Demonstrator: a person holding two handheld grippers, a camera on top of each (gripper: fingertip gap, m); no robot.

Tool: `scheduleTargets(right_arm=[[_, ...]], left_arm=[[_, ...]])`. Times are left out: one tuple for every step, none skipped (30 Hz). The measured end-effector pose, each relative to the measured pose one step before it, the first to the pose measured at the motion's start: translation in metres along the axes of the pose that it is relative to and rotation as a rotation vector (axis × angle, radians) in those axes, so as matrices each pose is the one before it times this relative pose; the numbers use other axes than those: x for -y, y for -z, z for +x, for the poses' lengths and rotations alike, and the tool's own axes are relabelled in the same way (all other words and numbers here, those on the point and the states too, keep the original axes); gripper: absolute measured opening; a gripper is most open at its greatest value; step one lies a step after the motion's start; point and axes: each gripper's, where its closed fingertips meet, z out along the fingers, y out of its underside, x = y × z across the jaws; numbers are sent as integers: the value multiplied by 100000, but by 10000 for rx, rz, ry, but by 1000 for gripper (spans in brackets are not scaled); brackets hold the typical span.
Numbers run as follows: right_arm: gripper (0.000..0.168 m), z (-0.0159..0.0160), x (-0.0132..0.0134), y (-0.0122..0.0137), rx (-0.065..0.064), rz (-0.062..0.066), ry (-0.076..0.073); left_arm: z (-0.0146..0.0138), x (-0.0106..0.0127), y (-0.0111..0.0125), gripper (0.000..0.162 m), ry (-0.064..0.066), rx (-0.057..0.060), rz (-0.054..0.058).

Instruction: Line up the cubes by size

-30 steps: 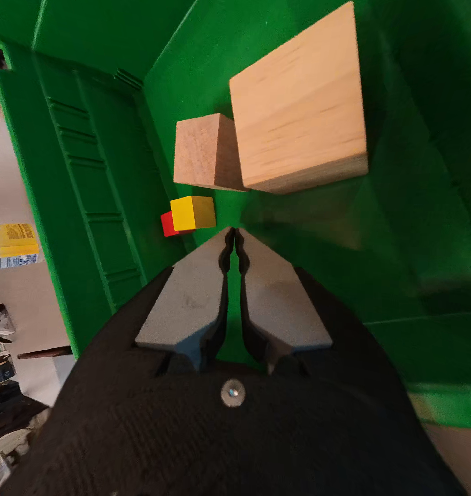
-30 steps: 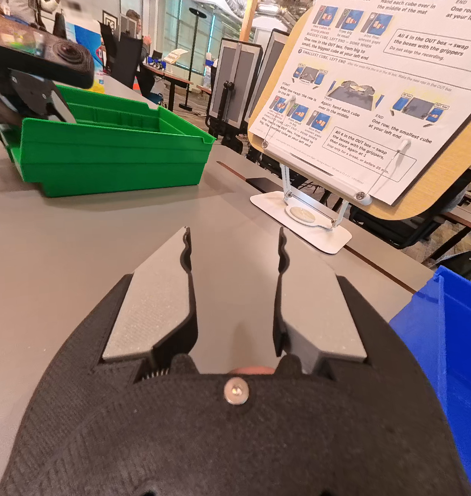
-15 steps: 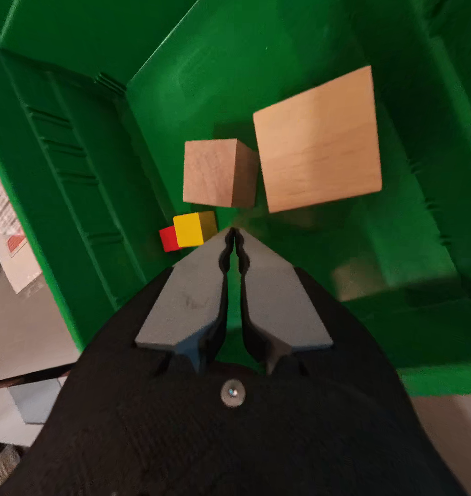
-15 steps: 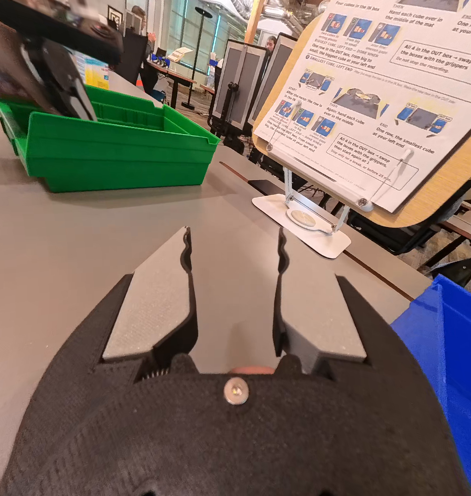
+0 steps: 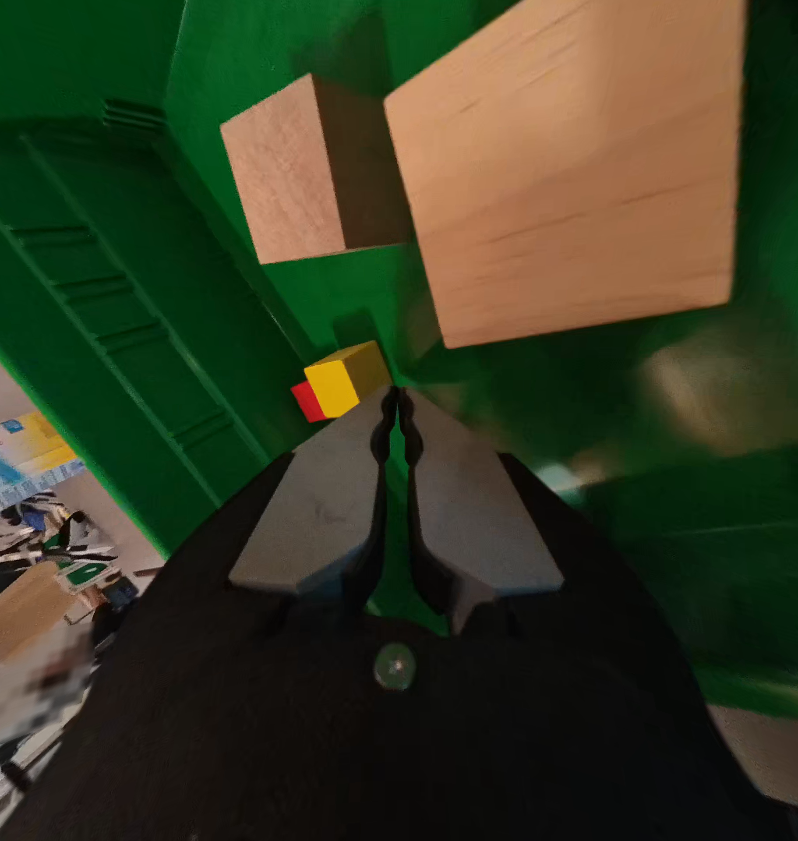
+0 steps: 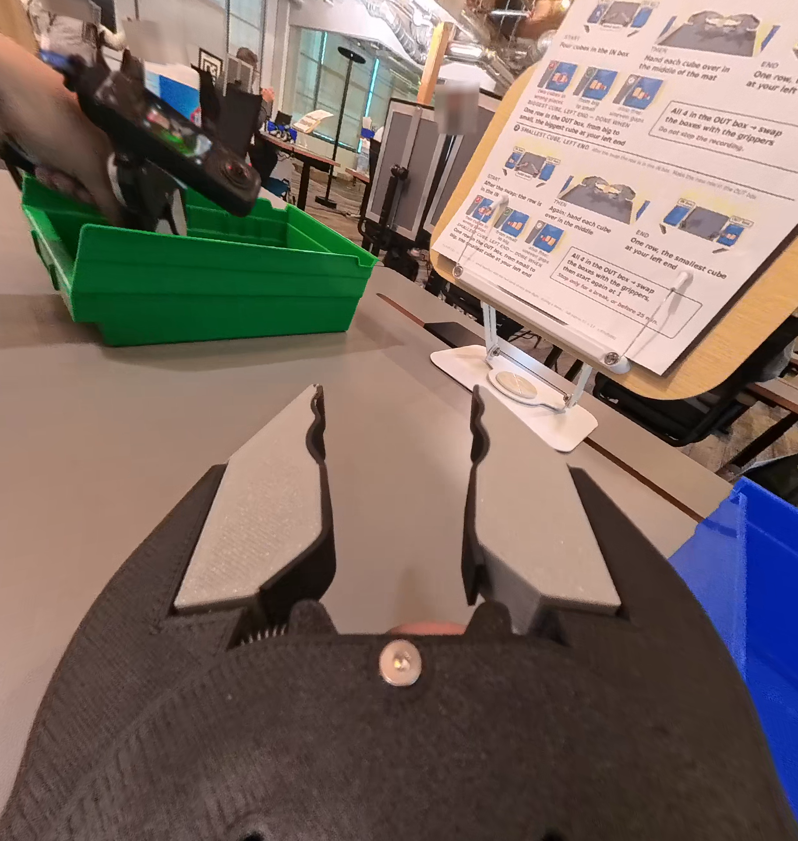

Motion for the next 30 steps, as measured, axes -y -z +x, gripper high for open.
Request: scheduleTargets(right_arm=[[62, -112, 90, 32, -5, 19, 112], [62, -68, 37, 16, -13, 2, 108], [62, -29, 11, 29, -21, 3, 79], [62, 23, 21, 25, -25, 13, 39], [62, 61, -7, 27, -20, 7, -10], [62, 86, -41, 4, -6, -8, -51], [62, 114, -64, -11, -12, -17, -68], [62, 122, -60, -12, -13, -11, -77], [62, 86, -42, -8, -1, -3, -82], [62, 52, -42, -15, 13, -8, -78], [62, 17, -44, -22, 17, -13, -58], [62, -15, -5, -12, 17, -6, -27], [62, -27, 15, 3, 10, -1, 7], [61, -33, 36, 5, -8, 9, 38], [61, -35, 63, 17, -8, 20, 48], [61, -47, 48, 18, 2, 11, 40], [61, -40, 40, 2, 0, 7, 29], [61, -32, 21, 2, 8, 8, 12], [61, -39, 5, -17, 18, 1, -6], [61, -42, -25, -36, 21, -13, -9], [61, -25, -77, -39, 7, -30, -4], [61, 3, -74, -27, -9, -28, 9], [61, 47, -67, -15, -27, -20, 22], [61, 87, -52, 10, -41, -19, 23], [61, 130, -23, 29, -53, -3, 9], [61, 168, -3, 46, -54, 11, -17], [61, 187, -14, 44, -50, 6, -47], [61, 206, -33, 34, -46, 0, -66], [61, 181, -15, 17, -38, 11, -78], [61, 136, -35, -6, -11, 2, -92]], left_arm=[[-362, -74, -385, 0, 163, 121, -87], [-209, 275, -389, 0, 255, -7, 80], [-389, 483, -364, 0, 167, 169, 174], [-432, 528, -267, 0, 25, 330, 197], [-531, 662, -169, 0, -122, 398, 253], [-475, 769, 57, 0, -133, 394, 319], [-368, 706, 256, 0, -31, 253, 269], [-152, 569, 372, 0, 56, 27, 186], [-51, 548, 441, 0, 89, -83, 216], [16, 503, 491, 0, 131, -155, 233], [55, 291, 503, 0, 154, -209, 132], [116, 69, 487, 0, 114, -223, 36], [173, -184, 423, 0, 25, -223, -34], [378, -414, 385, 0, -60, -256, -132], [604, -609, 292, 0, -132, -332, -223], [819, -711, 178, 0, -197, -394, -245], [820, -569, 69, 0, -258, -331, -170], [703, -360, -26, 0, -266, -194, -60], [547, -190, -107, 0, -186, -90, 20], [255, 212, -183, 0, -32, 54, 178], [48, 560, -139, 0, 154, 106, 351], [53, 825, -91, 0, 319, 8, 478], [142, 897, -1, 0, 440, -135, 549], [191, 733, 94, 0, 524, -228, 471], [-79, 786, 209, 0, 558, -92, 536], [-271, 769, 350, 0, 570, -32, 585], [-289, 563, 496, 0, 582, -59, 484], [-455, 413, 642, 0, 537, 64, 439], [-584, 342, 770, 0, 415, 237, 437], [-572, 382, 874, 0, 264, 269, 468]])
